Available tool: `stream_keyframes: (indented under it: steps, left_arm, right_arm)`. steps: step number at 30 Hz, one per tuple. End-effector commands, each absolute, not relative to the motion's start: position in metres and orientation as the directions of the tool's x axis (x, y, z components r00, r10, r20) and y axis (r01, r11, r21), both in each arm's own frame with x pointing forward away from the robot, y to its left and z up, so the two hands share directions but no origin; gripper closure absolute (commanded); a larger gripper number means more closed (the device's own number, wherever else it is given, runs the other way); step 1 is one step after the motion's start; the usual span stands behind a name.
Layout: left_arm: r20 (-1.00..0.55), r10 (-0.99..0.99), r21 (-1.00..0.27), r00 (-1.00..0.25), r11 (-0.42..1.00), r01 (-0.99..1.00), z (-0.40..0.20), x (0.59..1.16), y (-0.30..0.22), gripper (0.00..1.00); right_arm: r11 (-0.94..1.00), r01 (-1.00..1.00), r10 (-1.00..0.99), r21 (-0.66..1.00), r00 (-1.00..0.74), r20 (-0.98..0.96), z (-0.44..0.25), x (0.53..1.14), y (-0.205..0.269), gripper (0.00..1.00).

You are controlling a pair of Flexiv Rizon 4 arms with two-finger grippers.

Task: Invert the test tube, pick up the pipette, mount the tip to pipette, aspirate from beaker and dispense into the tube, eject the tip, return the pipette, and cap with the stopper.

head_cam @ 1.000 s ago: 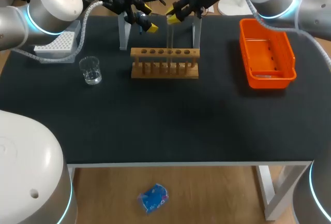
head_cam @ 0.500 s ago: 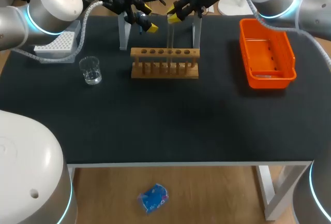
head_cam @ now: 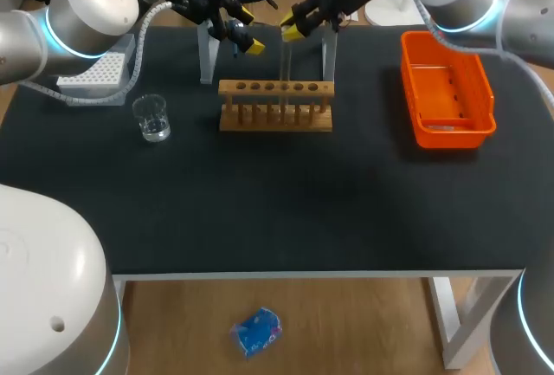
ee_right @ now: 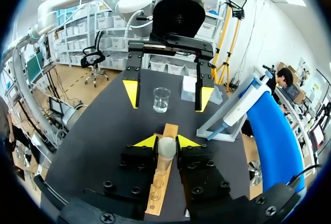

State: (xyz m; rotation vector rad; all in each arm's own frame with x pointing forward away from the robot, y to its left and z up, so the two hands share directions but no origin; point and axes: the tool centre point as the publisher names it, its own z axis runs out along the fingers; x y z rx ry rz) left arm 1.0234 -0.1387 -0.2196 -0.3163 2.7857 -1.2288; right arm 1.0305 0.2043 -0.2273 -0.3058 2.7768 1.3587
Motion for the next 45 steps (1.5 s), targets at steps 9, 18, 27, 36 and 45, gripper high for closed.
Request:
stream_keyframes:
  steps: [9, 18, 27, 36, 45]
  left_arm:
    - [0.013, -0.218, -0.735, -0.976, 0.660, -0.157, -0.218, 1.024, -0.138, 0.00]
    - [0.013, -0.218, -0.735, -0.976, 0.660, -0.157, -0.218, 1.024, -0.138, 0.00]
    - [0.013, -0.218, -0.735, -0.976, 0.660, -0.157, -0.218, 1.024, -0.138, 0.00]
    - [0.013, -0.218, -0.735, -0.976, 0.660, -0.157, -0.218, 1.024, -0.138, 0.00]
    - [0.013, -0.218, -0.735, -0.976, 0.660, -0.157, -0.218, 1.024, -0.138, 0.00]
  right_arm:
    - [0.599, -0.199, -0.162, 0.775, -0.979, -0.127, -0.223, 1.033, 0.204, 1.00]
    - [0.600, -0.189, -0.165, 0.777, -0.980, -0.111, -0.231, 1.032, 0.205, 1.00]
    - [0.604, -0.182, -0.162, 0.776, -0.981, -0.104, -0.233, 1.031, 0.204, 1.00]
    - [0.608, -0.176, -0.163, 0.774, -0.982, -0.095, -0.237, 1.030, 0.203, 1.00]
    - [0.615, -0.170, -0.162, 0.770, -0.983, -0.088, -0.241, 1.031, 0.203, 1.00]
